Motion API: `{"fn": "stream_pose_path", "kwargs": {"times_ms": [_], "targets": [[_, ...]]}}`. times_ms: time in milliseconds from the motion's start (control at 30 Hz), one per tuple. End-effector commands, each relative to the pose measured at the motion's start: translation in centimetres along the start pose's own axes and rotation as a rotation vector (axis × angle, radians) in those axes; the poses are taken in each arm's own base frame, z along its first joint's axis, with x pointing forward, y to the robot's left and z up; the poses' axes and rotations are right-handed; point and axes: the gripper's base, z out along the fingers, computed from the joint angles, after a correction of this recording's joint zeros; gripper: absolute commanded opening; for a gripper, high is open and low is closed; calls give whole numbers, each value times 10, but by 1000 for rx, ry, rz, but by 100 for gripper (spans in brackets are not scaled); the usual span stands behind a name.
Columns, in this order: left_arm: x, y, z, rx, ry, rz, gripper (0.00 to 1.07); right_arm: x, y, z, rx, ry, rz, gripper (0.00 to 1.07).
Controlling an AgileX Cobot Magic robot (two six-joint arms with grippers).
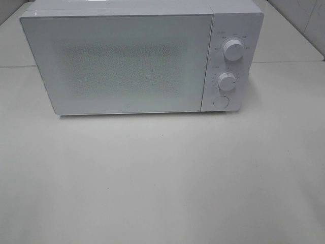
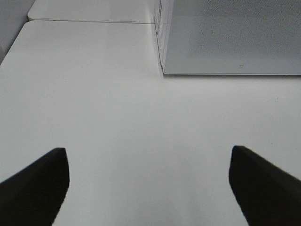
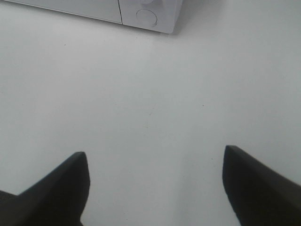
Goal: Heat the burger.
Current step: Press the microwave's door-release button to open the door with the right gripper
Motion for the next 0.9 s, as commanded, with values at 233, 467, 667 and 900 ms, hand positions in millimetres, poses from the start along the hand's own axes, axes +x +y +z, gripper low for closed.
{"fn": "stream_pose_path", "kwargs": {"times_ms": [233,467,667,900], "targets": [[2,0,-1,-2,-10,-1,84,28,-5,-48,58,-202,26,80],[2,0,-1,-2,-10,-1,84,54,-6,-71,157,-343,129,83],[2,0,-1,-2,-10,-1,84,80,-3,-64,215,-388,183,81],[2,0,-1,-2,-10,-1,84,92,2,-73,265,-488,229,79]]}}
